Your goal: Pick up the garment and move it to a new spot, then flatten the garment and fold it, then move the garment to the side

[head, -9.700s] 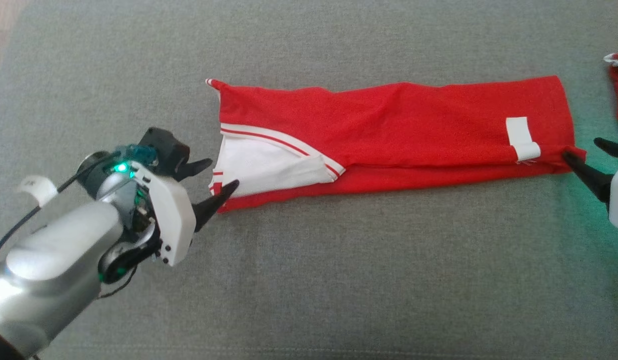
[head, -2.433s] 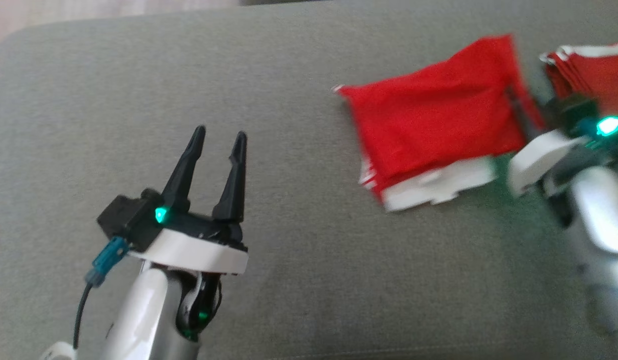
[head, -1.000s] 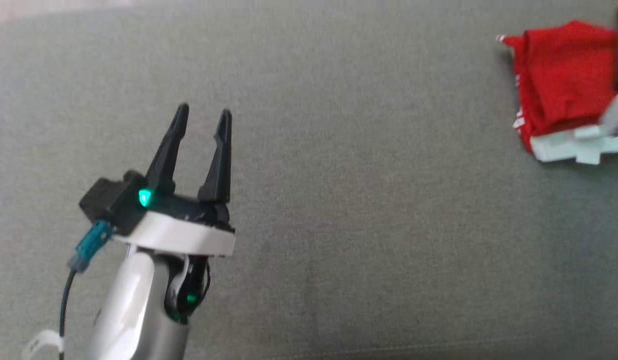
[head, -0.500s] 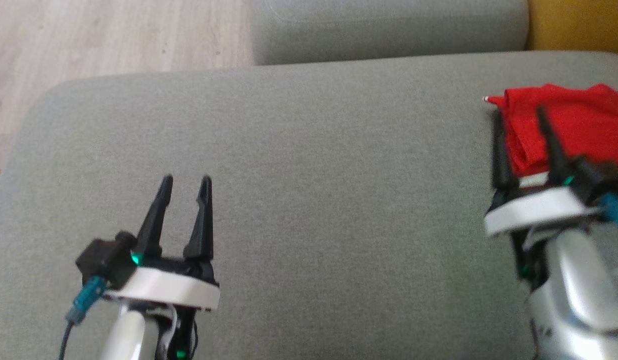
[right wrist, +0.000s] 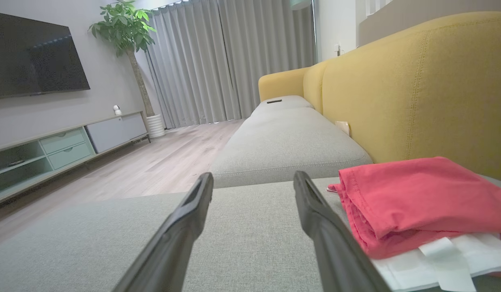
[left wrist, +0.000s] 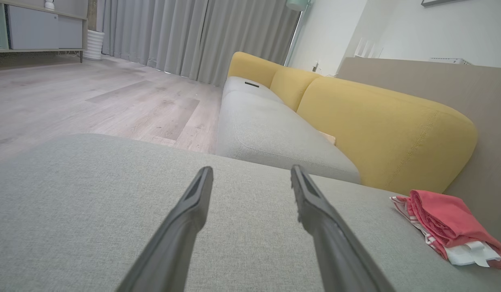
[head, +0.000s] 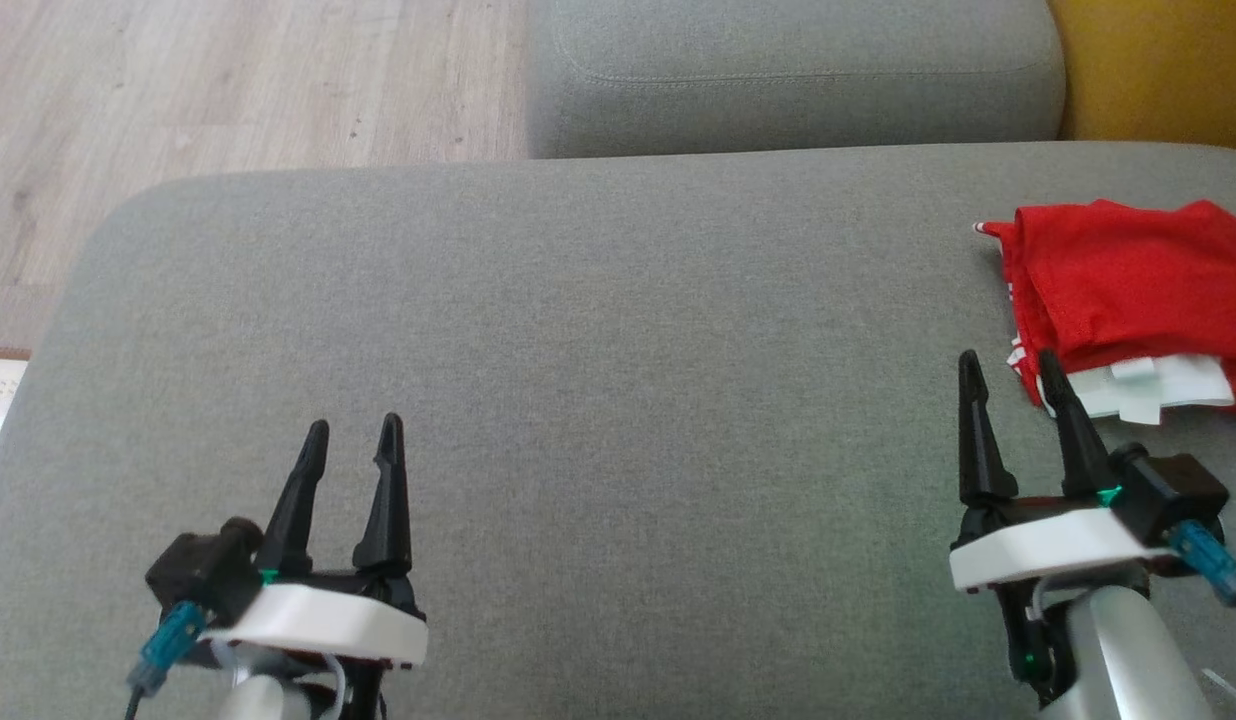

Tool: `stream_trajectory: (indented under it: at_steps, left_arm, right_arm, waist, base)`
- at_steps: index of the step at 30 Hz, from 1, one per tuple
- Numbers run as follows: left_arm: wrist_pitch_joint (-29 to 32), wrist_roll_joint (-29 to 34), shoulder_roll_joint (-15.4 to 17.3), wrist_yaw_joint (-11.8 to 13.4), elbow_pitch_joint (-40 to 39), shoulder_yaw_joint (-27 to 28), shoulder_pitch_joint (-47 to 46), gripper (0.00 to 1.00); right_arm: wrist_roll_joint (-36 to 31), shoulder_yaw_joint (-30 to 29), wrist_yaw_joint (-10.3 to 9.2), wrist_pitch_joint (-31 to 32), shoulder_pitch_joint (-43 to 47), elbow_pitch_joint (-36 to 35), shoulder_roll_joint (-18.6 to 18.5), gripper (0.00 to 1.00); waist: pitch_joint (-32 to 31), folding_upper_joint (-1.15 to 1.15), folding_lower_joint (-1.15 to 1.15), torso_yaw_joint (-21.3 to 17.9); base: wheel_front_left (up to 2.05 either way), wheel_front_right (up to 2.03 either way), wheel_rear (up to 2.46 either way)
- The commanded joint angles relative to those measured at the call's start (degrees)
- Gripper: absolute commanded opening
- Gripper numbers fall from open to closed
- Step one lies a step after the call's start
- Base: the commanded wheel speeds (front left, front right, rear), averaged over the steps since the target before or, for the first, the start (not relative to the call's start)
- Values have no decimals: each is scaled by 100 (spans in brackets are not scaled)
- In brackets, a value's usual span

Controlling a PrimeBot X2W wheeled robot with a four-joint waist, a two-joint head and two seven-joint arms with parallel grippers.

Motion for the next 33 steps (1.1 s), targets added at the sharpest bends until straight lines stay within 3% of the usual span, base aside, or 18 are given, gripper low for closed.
stream_trajectory:
  at_steps: [1,32,33]
  left_arm:
    - [-30,29,38,31,-148,196,-191,100]
    - [-31,-192,38,-97,13,351,-196,100]
    - [0,-172,-1,-85,180,114,0,0]
  right_arm:
    - [-34,138,-5,-61,-157,-238,-5,100]
    - [54,146,-5,-62,-194,-193,-4,100]
    - [21,8,0,0,3,-36,3,0]
  waist:
    - [6,0,0,-4]
    - [8,0,0,-121]
    - [8,0,0,-121]
  base:
    - [0,0,0]
    - [0,0,0]
    - [0,0,0]
